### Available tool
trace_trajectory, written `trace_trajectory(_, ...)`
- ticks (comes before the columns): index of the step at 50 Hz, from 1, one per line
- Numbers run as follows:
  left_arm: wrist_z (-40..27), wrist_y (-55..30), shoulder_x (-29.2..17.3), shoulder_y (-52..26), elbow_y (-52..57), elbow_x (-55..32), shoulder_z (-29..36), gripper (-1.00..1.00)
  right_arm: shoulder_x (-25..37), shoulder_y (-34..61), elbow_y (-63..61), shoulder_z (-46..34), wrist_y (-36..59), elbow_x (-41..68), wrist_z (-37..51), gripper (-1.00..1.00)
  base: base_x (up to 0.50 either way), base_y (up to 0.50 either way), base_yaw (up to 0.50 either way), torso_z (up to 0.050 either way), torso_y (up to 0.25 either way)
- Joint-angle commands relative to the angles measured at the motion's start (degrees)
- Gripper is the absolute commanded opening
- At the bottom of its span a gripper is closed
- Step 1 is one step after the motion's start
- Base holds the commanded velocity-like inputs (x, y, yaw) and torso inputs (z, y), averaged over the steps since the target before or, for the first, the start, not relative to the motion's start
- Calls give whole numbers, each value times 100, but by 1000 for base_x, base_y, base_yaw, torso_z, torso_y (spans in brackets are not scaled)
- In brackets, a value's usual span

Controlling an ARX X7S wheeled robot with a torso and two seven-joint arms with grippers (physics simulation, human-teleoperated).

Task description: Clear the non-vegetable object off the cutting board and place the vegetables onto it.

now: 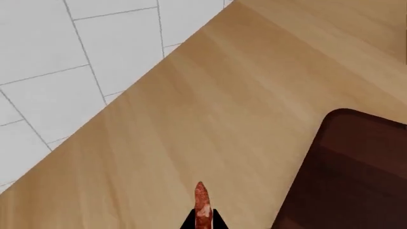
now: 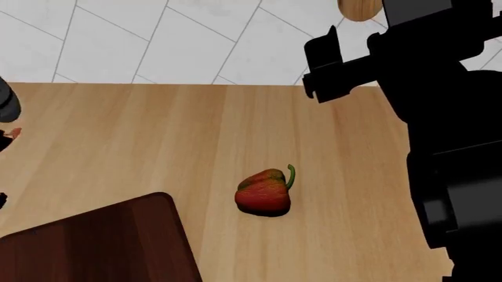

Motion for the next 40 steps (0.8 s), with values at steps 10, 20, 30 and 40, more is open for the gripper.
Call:
trace_trajectory(10, 736, 677, -390, 24, -985, 1304, 345, -100, -84, -205, -108, 218, 12, -57, -91, 100, 0, 0, 0, 0, 0)
trace_trajectory(20, 712, 1015, -683, 221, -1347, 1642, 442, -100, -84, -255, -107, 229, 6, -31, -80, 100, 0, 0, 0, 0, 0)
trace_trajectory(30, 385, 1287, -910, 725, -1628, 1419, 257, -100, -66, -286, -117, 222, 22, -25, -52, 100, 0, 0, 0, 0, 0)
trace_trajectory(40, 158, 1448, -1023, 1180, -1824, 1275, 231, -100, -52, -210, -93, 198, 64, -10, -53, 100, 0, 0, 0, 0, 0)
